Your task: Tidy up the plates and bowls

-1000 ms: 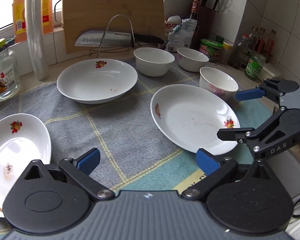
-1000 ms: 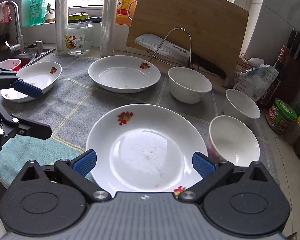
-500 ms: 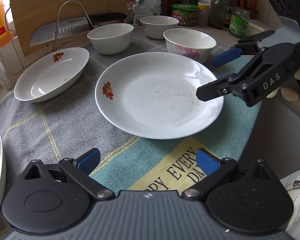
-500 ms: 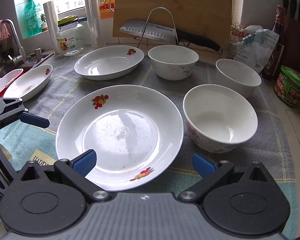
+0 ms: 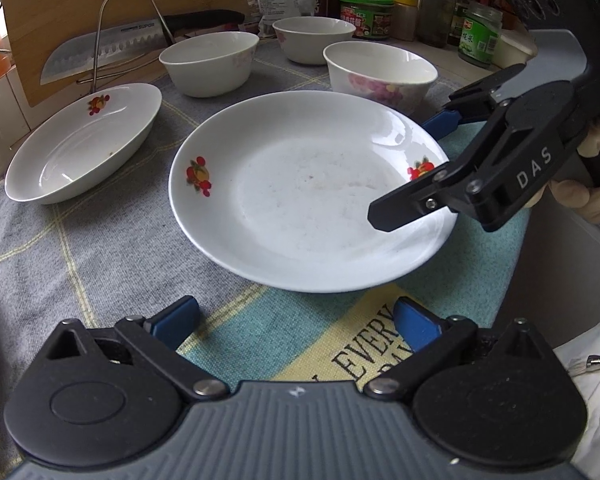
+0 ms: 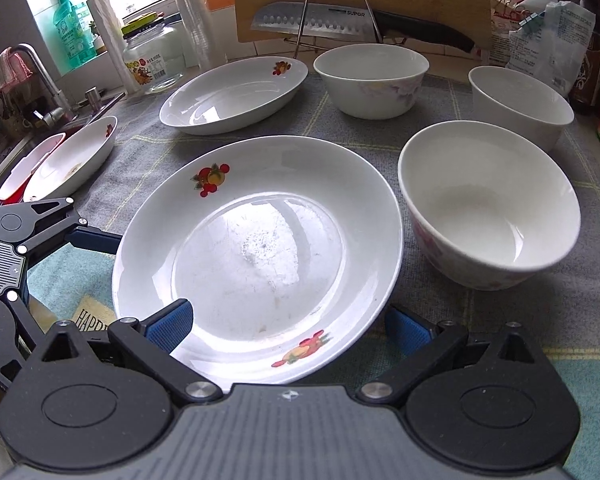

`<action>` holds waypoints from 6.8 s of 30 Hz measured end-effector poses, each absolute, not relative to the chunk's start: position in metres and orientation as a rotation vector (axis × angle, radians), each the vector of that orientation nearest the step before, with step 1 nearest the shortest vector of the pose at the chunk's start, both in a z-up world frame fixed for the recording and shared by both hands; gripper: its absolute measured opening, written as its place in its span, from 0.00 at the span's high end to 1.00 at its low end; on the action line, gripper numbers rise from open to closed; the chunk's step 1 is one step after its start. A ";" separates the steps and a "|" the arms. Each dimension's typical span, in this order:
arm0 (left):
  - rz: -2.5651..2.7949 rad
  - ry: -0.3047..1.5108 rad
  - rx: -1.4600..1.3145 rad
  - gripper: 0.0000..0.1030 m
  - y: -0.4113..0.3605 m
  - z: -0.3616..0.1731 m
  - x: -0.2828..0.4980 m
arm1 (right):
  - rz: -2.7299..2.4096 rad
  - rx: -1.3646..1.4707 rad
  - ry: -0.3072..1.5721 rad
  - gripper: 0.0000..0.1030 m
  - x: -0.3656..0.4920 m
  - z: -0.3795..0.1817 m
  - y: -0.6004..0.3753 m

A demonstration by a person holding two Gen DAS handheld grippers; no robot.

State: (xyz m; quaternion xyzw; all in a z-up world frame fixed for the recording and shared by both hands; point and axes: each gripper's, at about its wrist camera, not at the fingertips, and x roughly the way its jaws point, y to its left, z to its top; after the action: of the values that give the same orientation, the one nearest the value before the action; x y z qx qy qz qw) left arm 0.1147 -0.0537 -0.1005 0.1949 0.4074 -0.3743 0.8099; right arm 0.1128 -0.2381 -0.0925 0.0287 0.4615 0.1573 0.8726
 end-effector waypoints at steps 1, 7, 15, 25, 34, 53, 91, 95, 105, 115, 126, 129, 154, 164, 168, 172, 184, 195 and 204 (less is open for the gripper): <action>-0.801 0.869 0.415 0.00 -0.054 -0.101 0.116 | 0.334 0.055 0.966 0.00 0.116 -0.092 -0.237; -0.816 0.861 0.418 0.00 -0.052 -0.102 0.121 | 0.335 0.051 0.976 0.00 0.129 -0.092 -0.232; -0.859 0.845 0.438 0.00 -0.050 -0.102 0.129 | 0.331 0.136 0.996 0.00 0.140 -0.090 -0.241; -0.974 0.807 0.538 0.03 -0.050 -0.098 0.143 | 0.325 0.158 0.997 0.00 0.141 -0.089 -0.243; -1.086 0.796 0.616 0.05 -0.054 -0.098 0.157 | 0.289 0.196 0.998 0.00 0.145 -0.088 -0.245; -1.242 0.734 0.740 0.05 -0.055 -0.095 0.172 | 0.168 0.334 1.018 0.00 0.156 -0.088 -0.244; -1.327 0.750 0.739 0.05 -0.050 -0.092 0.180 | 0.162 0.345 1.051 0.00 0.161 -0.088 -0.240; -1.354 0.768 0.740 0.05 -0.052 -0.095 0.183 | 0.172 0.319 1.055 0.00 0.160 -0.089 -0.240; -1.370 0.779 0.743 0.05 -0.053 -0.094 0.185 | 0.178 0.291 1.055 0.00 0.160 -0.088 -0.238; -1.359 0.774 0.734 0.05 -0.049 -0.090 0.182 | 0.179 0.269 1.052 0.00 0.160 -0.083 -0.234; -1.312 0.769 0.700 0.05 -0.028 -0.080 0.174 | 0.218 0.233 1.031 0.00 0.158 -0.068 -0.219; -1.291 0.763 0.696 0.05 -0.020 -0.077 0.170 | 0.230 0.222 1.031 0.00 0.159 -0.065 -0.210; -1.020 0.763 0.586 0.05 0.104 -0.046 0.147 | 0.468 0.073 0.982 0.00 0.183 -0.037 -0.090; -0.919 0.784 0.528 0.05 0.156 -0.041 0.159 | 0.555 0.032 0.979 0.00 0.210 -0.034 -0.034; -0.888 0.793 0.521 0.05 0.172 -0.042 0.164 | 0.585 0.020 0.977 0.00 0.221 -0.035 -0.012; -0.865 0.802 0.505 0.05 0.185 -0.044 0.173 | 0.608 0.006 0.975 0.00 0.232 -0.036 0.006; -0.837 0.829 0.475 0.05 0.208 -0.053 0.184 | 0.637 -0.023 1.004 0.00 0.252 -0.048 0.036; -0.835 0.859 0.434 0.05 0.217 -0.059 0.198 | 0.637 -0.032 1.030 0.00 0.267 -0.058 0.049; -0.852 0.915 0.403 0.05 0.219 -0.063 0.209 | 0.633 -0.049 1.038 0.00 0.273 -0.060 0.053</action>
State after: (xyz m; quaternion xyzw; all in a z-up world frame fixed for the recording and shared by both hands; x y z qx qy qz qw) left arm 0.2090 0.2186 -0.0633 0.1873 0.4252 -0.3960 0.7920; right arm 0.2731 0.0529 -0.0597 -0.0230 0.4877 0.2974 0.8205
